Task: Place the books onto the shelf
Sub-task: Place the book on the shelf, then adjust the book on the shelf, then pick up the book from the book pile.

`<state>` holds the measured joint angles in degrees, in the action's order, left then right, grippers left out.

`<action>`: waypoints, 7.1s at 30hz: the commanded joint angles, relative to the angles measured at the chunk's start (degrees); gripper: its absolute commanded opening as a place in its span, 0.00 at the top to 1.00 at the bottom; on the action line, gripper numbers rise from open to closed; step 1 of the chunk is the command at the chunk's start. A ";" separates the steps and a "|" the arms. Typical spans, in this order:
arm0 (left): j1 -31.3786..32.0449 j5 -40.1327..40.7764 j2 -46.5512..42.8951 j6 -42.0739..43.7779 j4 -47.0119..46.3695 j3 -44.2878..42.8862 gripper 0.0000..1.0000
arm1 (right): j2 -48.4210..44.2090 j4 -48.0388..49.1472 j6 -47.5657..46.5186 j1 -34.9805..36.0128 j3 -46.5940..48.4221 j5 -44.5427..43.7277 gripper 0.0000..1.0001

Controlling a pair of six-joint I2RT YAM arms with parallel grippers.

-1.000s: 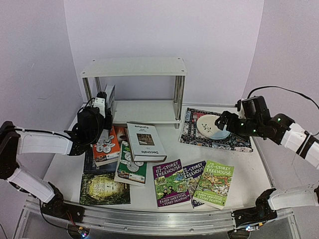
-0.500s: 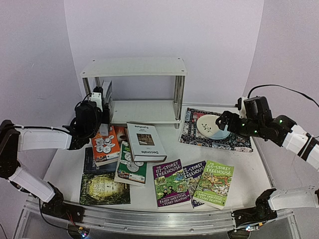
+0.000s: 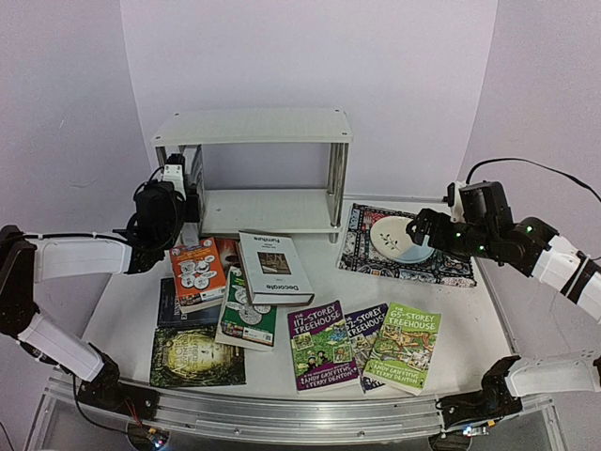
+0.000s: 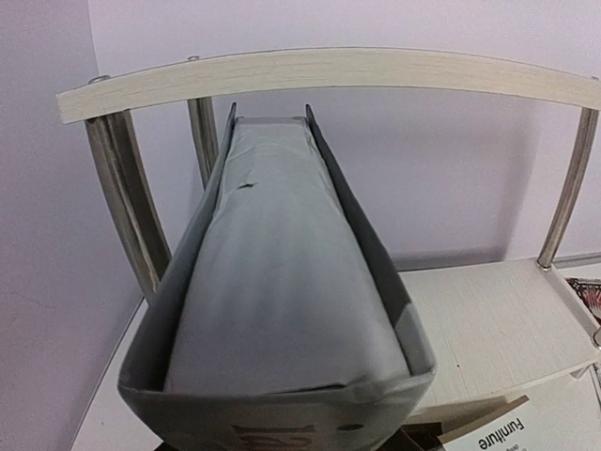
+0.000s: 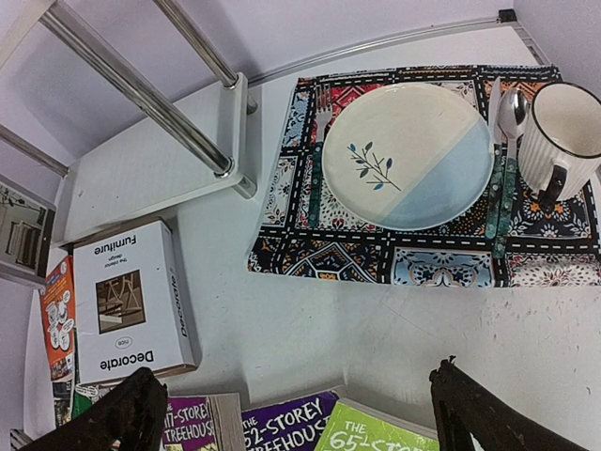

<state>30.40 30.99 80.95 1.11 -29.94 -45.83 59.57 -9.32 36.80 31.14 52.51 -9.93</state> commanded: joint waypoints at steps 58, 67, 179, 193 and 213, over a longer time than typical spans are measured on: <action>-10.71 -15.33 7.92 -9.59 -2.31 1.03 0.29 | 2.67 1.68 0.20 -0.26 1.85 0.23 0.02; -12.18 -14.81 12.20 -7.99 -2.44 -3.41 0.51 | 2.39 1.68 0.03 -0.24 1.43 -0.35 0.02; -5.95 -65.73 34.93 -54.69 5.25 -15.23 0.40 | 36.70 13.99 4.49 13.88 10.16 13.11 0.02; -5.95 -69.83 19.42 -51.80 5.25 -13.18 0.59 | 37.08 13.56 -8.84 13.94 15.40 6.61 0.02; -6.66 -77.81 5.95 -51.61 5.25 -7.42 0.58 | 13.73 22.47 -37.03 13.90 2.28 8.40 0.02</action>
<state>24.11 -42.98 92.08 -49.13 -22.31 -53.77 76.21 10.02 8.50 44.80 59.09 0.33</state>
